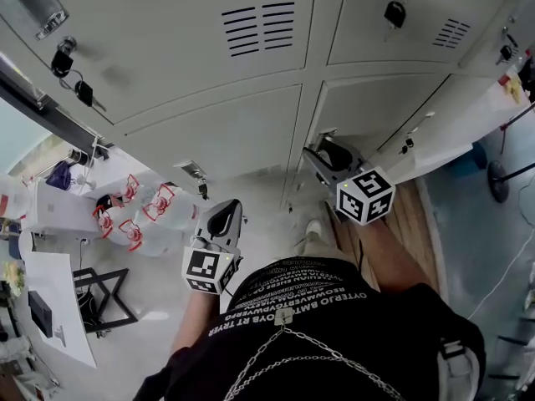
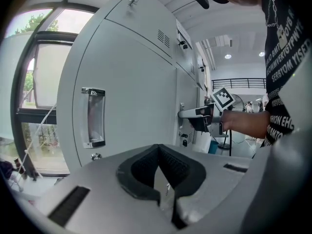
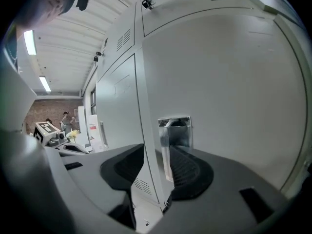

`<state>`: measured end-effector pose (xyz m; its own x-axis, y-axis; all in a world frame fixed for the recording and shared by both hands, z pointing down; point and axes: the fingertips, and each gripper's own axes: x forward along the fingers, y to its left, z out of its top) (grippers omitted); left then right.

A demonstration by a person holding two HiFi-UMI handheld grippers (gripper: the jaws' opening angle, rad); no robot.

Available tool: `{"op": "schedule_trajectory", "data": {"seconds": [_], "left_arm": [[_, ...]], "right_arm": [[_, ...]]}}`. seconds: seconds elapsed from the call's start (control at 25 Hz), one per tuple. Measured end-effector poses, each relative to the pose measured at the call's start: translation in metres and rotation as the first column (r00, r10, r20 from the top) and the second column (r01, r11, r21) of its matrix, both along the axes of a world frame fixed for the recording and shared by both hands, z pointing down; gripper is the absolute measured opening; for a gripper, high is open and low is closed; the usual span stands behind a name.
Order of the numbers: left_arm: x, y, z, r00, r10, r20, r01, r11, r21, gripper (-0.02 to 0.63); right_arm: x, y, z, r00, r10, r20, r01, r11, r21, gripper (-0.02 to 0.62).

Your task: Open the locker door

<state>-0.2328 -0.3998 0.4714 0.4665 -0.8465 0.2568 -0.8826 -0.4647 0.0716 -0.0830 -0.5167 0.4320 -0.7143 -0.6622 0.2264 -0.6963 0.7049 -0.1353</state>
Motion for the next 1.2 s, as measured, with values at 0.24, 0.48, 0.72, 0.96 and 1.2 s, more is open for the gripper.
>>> {"op": "schedule_trajectory", "data": {"seconds": [0.24, 0.48, 0.72, 0.96, 1.2], "left_arm": [[0.002, 0.005, 0.012, 0.999, 0.041, -0.033, -0.042, 0.999, -0.014, 0.005], [0.027, 0.012, 0.022, 0.989, 0.137, -0.064, -0.138, 0.990, -0.018, 0.005], [0.062, 0.013, 0.023, 0.969, 0.234, -0.075, -0.236, 0.972, -0.019, 0.005], [0.101, 0.016, 0.020, 0.944, 0.325, -0.064, -0.326, 0.945, -0.005, 0.005], [0.131, 0.021, 0.025, 0.924, 0.380, -0.035, -0.381, 0.923, -0.050, 0.005]], "right_arm": [[0.015, 0.023, 0.001, 0.996, 0.090, -0.001, -0.090, 0.996, -0.015, 0.106], [0.039, 0.058, 0.001, 0.988, 0.153, 0.004, -0.153, 0.988, -0.024, 0.115], [0.072, 0.092, 0.000, 0.984, 0.176, -0.004, -0.176, 0.984, -0.024, 0.129], [0.104, 0.119, 0.001, 0.976, 0.218, -0.020, -0.219, 0.975, -0.036, 0.138], [0.135, 0.131, 0.002, 0.969, 0.246, 0.003, -0.246, 0.968, -0.045, 0.178]]}}
